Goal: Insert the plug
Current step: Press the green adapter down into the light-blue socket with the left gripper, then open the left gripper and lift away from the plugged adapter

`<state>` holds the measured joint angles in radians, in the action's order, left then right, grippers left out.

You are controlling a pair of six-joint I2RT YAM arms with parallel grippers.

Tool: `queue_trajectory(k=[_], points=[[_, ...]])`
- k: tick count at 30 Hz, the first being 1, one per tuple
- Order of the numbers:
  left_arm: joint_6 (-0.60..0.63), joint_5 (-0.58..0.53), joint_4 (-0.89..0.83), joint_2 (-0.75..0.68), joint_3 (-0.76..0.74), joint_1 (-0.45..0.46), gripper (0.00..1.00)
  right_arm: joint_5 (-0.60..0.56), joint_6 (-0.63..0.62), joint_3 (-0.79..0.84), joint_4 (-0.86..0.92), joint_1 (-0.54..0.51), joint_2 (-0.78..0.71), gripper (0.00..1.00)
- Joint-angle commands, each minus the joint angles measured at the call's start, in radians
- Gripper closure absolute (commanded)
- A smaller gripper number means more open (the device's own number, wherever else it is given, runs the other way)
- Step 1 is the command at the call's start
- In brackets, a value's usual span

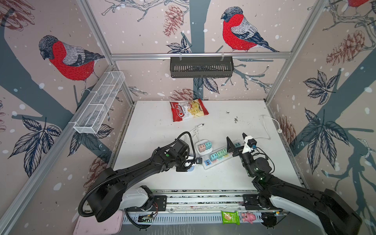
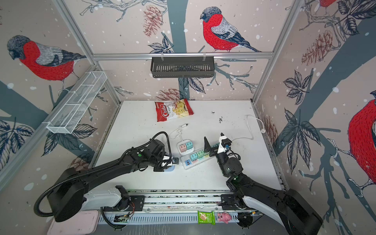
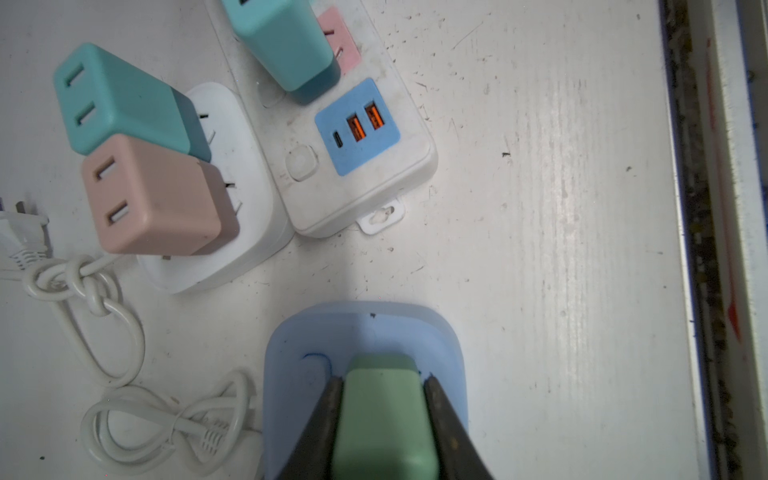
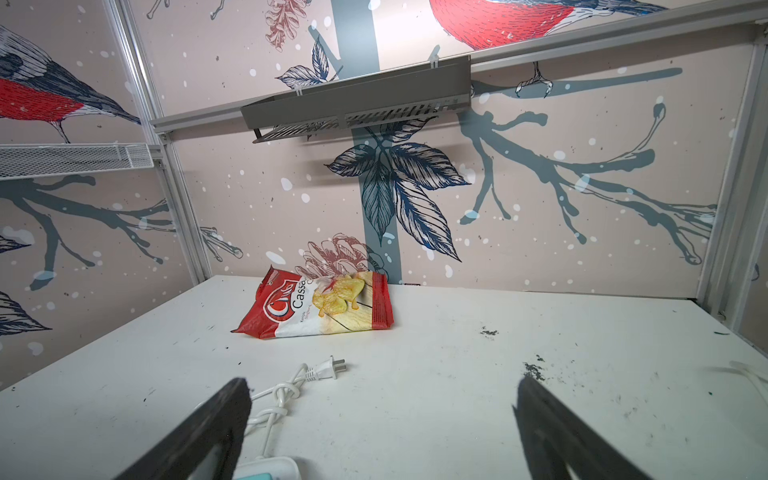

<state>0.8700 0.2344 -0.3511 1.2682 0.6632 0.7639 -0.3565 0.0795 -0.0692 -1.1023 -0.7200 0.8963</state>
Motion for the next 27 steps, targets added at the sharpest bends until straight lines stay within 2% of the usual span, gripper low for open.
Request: queue_trajectory(k=[1, 9, 27], points=[[-0.010, -0.026, -0.117, 0.051, 0.019, 0.000, 1.00, 0.008, 0.009, -0.008, -0.014, -0.001, 0.003, 0.00], [-0.069, -0.082, -0.181, 0.195, 0.106, -0.002, 1.00, 0.004, 0.009, -0.011, -0.011, -0.001, 0.007, 0.00], [-0.047, -0.030, -0.257, 0.327, 0.189, -0.041, 1.00, 0.021, 0.017, -0.017, -0.007, 0.001, 0.018, 0.00]])
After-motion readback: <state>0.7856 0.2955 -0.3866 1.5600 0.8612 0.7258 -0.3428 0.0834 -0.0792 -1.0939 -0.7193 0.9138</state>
